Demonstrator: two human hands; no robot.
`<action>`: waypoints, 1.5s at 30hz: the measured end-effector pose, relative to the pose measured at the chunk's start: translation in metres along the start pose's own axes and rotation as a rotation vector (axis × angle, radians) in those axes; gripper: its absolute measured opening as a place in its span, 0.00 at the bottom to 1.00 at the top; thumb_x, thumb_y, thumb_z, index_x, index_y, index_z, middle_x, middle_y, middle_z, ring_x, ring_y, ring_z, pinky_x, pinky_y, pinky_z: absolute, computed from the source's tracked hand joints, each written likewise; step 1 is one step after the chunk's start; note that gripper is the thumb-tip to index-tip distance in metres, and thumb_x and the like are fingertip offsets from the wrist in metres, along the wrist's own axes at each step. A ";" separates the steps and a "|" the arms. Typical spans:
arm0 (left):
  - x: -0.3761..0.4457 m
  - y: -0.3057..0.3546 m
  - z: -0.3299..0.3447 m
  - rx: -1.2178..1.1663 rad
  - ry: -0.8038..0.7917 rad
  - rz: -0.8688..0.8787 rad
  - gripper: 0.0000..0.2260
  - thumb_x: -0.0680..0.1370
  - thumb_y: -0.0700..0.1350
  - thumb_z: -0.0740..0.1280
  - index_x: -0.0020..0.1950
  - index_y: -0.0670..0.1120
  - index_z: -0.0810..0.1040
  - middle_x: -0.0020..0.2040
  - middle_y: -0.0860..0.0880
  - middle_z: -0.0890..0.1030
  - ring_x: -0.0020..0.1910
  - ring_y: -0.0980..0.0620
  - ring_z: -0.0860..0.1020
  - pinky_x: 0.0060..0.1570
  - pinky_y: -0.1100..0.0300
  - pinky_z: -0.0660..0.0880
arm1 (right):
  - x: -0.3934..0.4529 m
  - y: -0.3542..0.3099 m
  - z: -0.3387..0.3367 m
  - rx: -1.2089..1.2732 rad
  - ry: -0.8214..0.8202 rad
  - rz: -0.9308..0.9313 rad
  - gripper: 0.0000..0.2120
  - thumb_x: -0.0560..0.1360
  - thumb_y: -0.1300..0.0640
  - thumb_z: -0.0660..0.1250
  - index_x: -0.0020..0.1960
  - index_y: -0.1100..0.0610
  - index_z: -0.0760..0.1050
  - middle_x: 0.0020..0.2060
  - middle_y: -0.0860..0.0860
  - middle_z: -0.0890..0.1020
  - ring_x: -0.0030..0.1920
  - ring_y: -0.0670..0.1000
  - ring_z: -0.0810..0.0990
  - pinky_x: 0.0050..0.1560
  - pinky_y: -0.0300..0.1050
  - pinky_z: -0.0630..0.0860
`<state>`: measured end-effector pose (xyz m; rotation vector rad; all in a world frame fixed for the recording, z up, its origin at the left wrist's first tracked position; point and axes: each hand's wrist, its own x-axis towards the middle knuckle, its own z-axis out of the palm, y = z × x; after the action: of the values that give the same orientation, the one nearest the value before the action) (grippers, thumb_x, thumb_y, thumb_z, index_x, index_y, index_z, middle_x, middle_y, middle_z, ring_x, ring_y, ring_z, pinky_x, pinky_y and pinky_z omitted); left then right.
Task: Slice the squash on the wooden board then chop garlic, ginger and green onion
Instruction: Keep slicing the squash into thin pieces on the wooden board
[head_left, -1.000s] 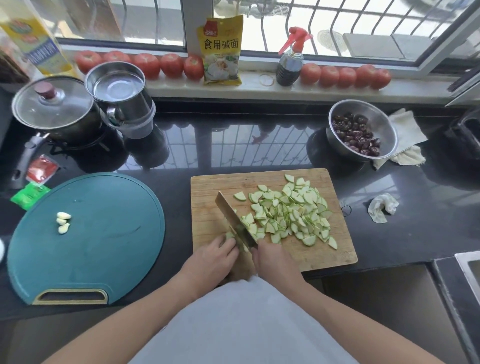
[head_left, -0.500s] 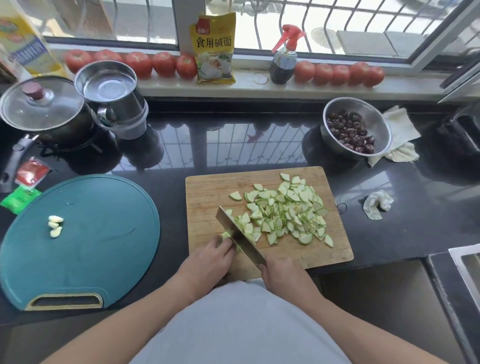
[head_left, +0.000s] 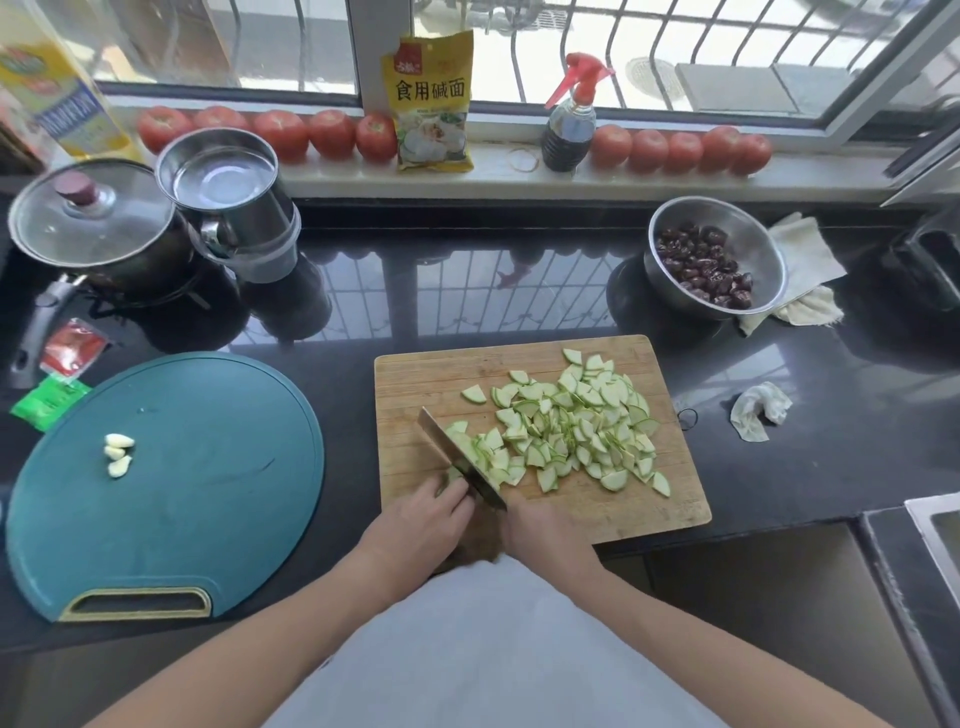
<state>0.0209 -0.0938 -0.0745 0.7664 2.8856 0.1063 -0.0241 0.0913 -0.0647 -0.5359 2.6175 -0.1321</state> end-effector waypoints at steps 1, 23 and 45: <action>-0.001 0.000 0.002 0.000 0.000 -0.006 0.16 0.70 0.39 0.73 0.57 0.44 0.82 0.53 0.46 0.81 0.46 0.47 0.80 0.37 0.58 0.80 | 0.003 -0.002 0.000 0.028 0.020 0.015 0.07 0.81 0.56 0.57 0.47 0.57 0.71 0.35 0.55 0.80 0.34 0.58 0.78 0.30 0.46 0.65; 0.001 0.001 0.008 -0.023 -0.111 -0.079 0.23 0.81 0.38 0.57 0.77 0.39 0.63 0.72 0.42 0.69 0.67 0.42 0.70 0.62 0.49 0.75 | -0.028 0.012 -0.016 0.028 -0.057 0.013 0.04 0.79 0.56 0.58 0.45 0.54 0.66 0.34 0.53 0.74 0.36 0.58 0.74 0.34 0.48 0.67; 0.000 0.001 -0.003 0.006 -0.037 -0.066 0.18 0.71 0.37 0.70 0.61 0.41 0.81 0.57 0.44 0.81 0.52 0.46 0.80 0.41 0.56 0.81 | -0.027 0.016 -0.009 0.000 -0.016 -0.006 0.08 0.80 0.53 0.57 0.43 0.53 0.64 0.30 0.52 0.71 0.31 0.56 0.68 0.31 0.47 0.63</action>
<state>0.0210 -0.0936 -0.0714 0.6656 2.8739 0.0746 -0.0115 0.1169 -0.0484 -0.5434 2.6001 -0.1287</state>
